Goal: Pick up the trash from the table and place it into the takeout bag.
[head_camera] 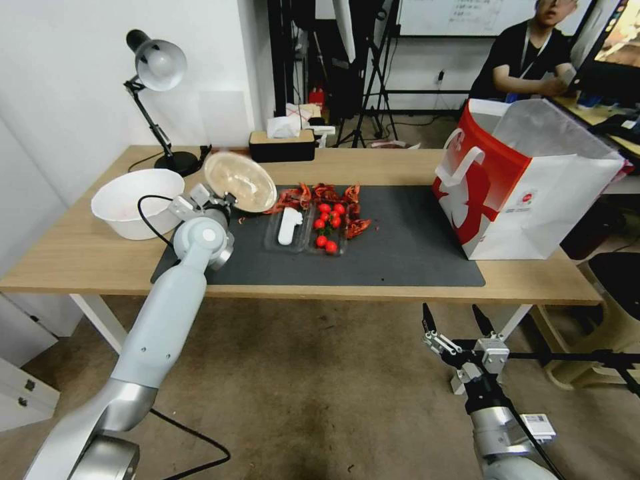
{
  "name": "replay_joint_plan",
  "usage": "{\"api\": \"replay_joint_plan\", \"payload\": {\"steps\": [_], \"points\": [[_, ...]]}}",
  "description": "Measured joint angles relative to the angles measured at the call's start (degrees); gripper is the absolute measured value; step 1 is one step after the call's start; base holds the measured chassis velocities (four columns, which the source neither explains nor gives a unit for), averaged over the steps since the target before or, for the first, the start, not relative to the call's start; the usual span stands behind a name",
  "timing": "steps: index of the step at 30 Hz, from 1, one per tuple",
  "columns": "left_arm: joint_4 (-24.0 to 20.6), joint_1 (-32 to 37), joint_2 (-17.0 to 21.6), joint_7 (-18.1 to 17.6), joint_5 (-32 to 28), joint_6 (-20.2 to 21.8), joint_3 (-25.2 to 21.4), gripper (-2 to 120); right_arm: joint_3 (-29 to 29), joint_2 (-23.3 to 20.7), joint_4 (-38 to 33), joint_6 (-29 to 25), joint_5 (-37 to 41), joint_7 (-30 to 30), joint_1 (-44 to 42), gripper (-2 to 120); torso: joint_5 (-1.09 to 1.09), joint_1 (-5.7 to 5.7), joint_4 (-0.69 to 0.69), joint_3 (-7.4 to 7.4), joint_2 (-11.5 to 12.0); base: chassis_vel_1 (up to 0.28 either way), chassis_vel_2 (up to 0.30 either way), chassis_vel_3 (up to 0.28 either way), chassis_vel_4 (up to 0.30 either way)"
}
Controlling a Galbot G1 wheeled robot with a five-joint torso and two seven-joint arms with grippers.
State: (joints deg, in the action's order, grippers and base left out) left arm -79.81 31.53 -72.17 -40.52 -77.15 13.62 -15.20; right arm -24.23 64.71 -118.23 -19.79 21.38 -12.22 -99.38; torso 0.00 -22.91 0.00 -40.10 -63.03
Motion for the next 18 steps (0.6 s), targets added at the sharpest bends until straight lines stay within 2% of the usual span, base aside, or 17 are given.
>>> {"api": "replay_joint_plan", "payload": {"steps": [4,6,7,8,9,11,12,15,16,17,18], "points": [[-0.69,0.94,0.52,0.80,1.16,-0.50,0.07,0,0.02,0.03,-0.11,0.00,-0.14,0.01,-0.03,100,0.00,0.00,0.01,0.00,0.00,0.000,0.000,0.000,0.000],[-2.46,2.10,1.09,5.42,4.86,-2.64,0.40,0,0.09,0.16,-0.12,0.00,-0.22,0.05,-0.08,100,0.00,0.00,0.00,0.00,0.00,0.000,0.000,0.000,0.000],[-2.46,2.10,1.09,5.42,4.86,-2.64,0.40,0,0.09,0.16,-0.12,0.00,-0.22,0.05,-0.08,100,0.00,0.00,0.00,0.00,0.00,0.000,0.000,0.000,0.000],[-2.90,2.41,1.26,7.77,6.78,-3.91,0.51,0,0.13,0.23,-0.12,-0.02,-0.26,0.07,-0.11,100,0.00,0.00,0.00,0.00,0.00,0.000,0.000,0.000,0.000],[-3.49,2.66,1.51,11.87,9.57,-6.34,0.81,0,0.18,0.36,-0.12,-0.06,-0.32,0.09,-0.16,100,0.00,0.00,0.01,0.00,0.00,0.000,0.000,0.000,0.000],[-3.99,2.54,1.59,16.06,12.59,-8.87,1.14,0,0.20,0.41,-0.12,-0.12,-0.37,0.11,-0.21,100,0.01,0.00,0.00,0.00,0.00,0.000,0.000,0.000,0.000],[-3.99,2.54,1.59,16.06,12.59,-8.87,1.14,0,0.20,0.41,-0.12,-0.12,-0.37,0.11,-0.21,100,0.01,0.00,0.00,0.00,0.00,0.000,0.000,0.000,0.000],[-4.21,1.65,1.55,21.25,18.10,-12.48,1.95,0,0.20,0.42,-0.17,-0.19,-0.41,0.14,-0.33,100,0.00,0.00,0.00,0.00,0.00,0.000,0.000,0.000,0.000],[-4.21,1.65,1.55,21.25,18.10,-12.48,1.95,0,0.20,0.42,-0.17,-0.19,-0.41,0.14,-0.33,100,0.00,0.00,0.00,0.00,0.00,0.000,0.000,0.000,0.000],[-4.27,1.43,1.55,22.85,19.17,-13.41,2.22,0,0.20,0.43,-0.18,-0.20,-0.41,0.14,-0.34,100,0.00,0.00,0.00,0.00,0.00,0.000,0.000,0.000,0.000],[-4.30,0.68,1.55,26.71,21.46,-15.34,3.03,0,0.19,0.43,-0.18,-0.25,-0.41,0.15,-0.35,100,0.00,0.00,0.00,0.00,0.00,0.000,0.000,0.000,0.000]]}}
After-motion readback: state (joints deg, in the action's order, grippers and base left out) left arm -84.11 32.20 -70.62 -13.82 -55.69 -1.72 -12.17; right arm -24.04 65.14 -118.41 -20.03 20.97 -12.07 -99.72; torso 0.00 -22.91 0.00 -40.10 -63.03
